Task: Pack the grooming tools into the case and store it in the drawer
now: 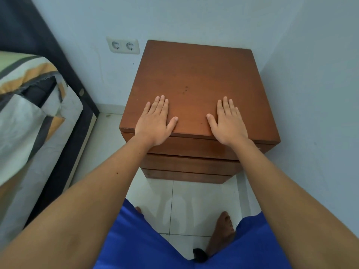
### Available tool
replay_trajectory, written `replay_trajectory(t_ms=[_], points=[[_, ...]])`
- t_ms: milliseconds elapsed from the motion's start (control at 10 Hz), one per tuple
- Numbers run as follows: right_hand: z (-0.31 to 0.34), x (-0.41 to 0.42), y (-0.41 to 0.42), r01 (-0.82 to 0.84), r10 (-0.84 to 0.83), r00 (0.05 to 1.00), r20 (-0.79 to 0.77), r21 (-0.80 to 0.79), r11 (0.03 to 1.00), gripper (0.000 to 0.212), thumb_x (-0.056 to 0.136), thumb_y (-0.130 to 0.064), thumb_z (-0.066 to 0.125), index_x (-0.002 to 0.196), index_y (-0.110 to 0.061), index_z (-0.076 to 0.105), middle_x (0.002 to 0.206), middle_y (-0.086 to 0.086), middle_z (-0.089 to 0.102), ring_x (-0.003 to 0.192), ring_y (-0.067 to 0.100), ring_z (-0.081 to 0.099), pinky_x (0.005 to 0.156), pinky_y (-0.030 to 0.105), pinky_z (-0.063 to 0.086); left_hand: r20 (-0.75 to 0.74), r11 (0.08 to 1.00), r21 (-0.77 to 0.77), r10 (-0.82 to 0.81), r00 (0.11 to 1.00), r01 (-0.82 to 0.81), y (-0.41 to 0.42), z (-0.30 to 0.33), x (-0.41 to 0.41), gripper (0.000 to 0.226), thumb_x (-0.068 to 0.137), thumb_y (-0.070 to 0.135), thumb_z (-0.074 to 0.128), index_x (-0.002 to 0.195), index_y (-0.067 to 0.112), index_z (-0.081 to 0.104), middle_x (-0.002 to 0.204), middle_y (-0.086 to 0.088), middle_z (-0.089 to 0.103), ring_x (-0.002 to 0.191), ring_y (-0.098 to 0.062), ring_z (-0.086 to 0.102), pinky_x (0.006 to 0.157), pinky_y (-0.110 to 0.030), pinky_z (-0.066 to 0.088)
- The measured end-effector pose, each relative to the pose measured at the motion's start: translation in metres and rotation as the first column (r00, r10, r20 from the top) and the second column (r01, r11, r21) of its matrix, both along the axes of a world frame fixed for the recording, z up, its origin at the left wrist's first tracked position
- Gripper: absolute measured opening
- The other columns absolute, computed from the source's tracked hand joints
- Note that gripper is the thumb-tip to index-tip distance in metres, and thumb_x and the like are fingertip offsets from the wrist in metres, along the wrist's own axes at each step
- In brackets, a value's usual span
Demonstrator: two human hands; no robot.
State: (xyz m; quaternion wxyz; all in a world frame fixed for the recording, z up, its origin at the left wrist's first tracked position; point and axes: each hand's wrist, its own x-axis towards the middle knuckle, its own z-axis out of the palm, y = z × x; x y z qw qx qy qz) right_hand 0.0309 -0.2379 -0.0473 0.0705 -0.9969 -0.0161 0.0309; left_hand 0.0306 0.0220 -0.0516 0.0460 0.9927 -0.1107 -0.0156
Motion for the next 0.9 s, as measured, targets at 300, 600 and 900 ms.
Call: replay_trajectory(t_ms=[300, 600, 900], points=[[-0.001, -0.001, -0.001, -0.014, 0.014, 1.000, -0.004, -0.027, 1.000, 0.080, 0.106, -0.061, 0.008, 0.167, -0.010, 0.004, 0.176, 0.011, -0.005, 0.163, 0.026, -0.008, 0.132, 0.043, -0.001, 0.008, 1.000, -0.007, 0.005, 1.000, -0.005, 0.001, -0.003, 0.002, 0.080, 0.108, 0.064, 0.005, 0.170, 0.015, 0.002, 0.179, -0.004, -0.002, 0.165, -0.019, -0.006, 0.134, -0.041, -0.002], [-0.003, -0.034, 0.003, -0.015, 0.014, 0.999, 0.043, 0.026, 1.000, 0.070, 0.109, -0.053, 0.012, 0.168, -0.015, 0.011, 0.177, 0.006, 0.002, 0.163, 0.024, -0.004, 0.132, 0.044, 0.001, 0.011, 1.000, -0.009, 0.003, 1.000, -0.003, 0.001, -0.004, 0.002, 0.080, 0.108, 0.064, 0.006, 0.171, 0.015, 0.003, 0.179, -0.003, 0.000, 0.165, -0.018, -0.005, 0.134, -0.041, -0.001], [-0.033, -0.206, 0.009, -0.088, 0.089, 0.996, -0.001, 0.157, 0.984, 0.074, 0.102, -0.057, 0.044, 0.163, -0.028, 0.015, 0.176, -0.009, -0.004, 0.155, 0.014, 0.033, 0.121, 0.024, 0.027, 0.194, 0.974, -0.226, 0.045, 0.980, 0.000, -0.007, -0.008, -0.064, 0.070, 0.109, 0.052, 0.022, 0.166, 0.014, 0.033, 0.175, -0.006, 0.027, 0.164, -0.022, 0.015, 0.133, -0.047, 0.011]])
